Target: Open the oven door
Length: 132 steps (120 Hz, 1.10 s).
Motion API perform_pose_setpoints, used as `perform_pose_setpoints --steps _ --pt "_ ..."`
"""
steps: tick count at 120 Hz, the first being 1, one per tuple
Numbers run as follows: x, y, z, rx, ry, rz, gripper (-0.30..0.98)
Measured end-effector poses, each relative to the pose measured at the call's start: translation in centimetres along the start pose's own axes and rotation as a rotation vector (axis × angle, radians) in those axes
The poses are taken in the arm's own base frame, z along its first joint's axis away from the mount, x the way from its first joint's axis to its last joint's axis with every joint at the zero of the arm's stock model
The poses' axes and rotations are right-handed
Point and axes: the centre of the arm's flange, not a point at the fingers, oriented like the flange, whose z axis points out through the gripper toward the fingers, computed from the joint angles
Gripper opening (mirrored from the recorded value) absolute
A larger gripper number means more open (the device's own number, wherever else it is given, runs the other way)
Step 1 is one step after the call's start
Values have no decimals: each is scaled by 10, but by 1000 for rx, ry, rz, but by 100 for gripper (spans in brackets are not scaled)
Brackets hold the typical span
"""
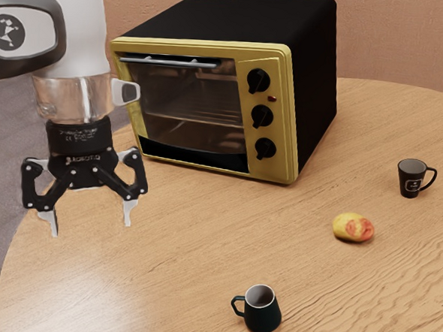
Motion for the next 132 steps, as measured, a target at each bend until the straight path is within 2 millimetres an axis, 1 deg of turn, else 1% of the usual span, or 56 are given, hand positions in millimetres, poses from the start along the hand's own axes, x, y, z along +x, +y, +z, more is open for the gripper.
perform_pose_setpoints --steps 12,17,20,23,29,34,39,43,50,58,64,69,75,82,95,104,111,125,132 --pt "7 10 -9 -101 33 -223 69" --pt "14 15 -10 -123 43 -311 69" --pt "25 22 -16 -139 66 -367 69" --pt "37 30 -28 -166 91 -421 69" --pt "62 38 -50 -219 140 -535 69" --pt "80 43 -59 -248 166 -621 69" --pt "101 57 -63 -278 182 -692 69" --pt "114 64 -68 -312 194 -743 69" --pt "128 71 -77 -391 214 -813 69" --pt "136 80 -86 -483 225 -862 69" --pt "145 90 -90 -542 226 -890 69" --pt "158 98 -93 -586 223 -912 69" --pt "173 97 -98 -635 216 -938 69" --pt "180 100 -101 -680 216 -948 69" --pt "175 117 -102 -737 220 -933 69" --pt "181 120 -101 -762 223 -945 69" --pt "193 121 -97 -772 221 -965 69" --pt "231 111 -89 -790 220 -1029 69" --pt "243 110 -86 -799 226 -1044 69"
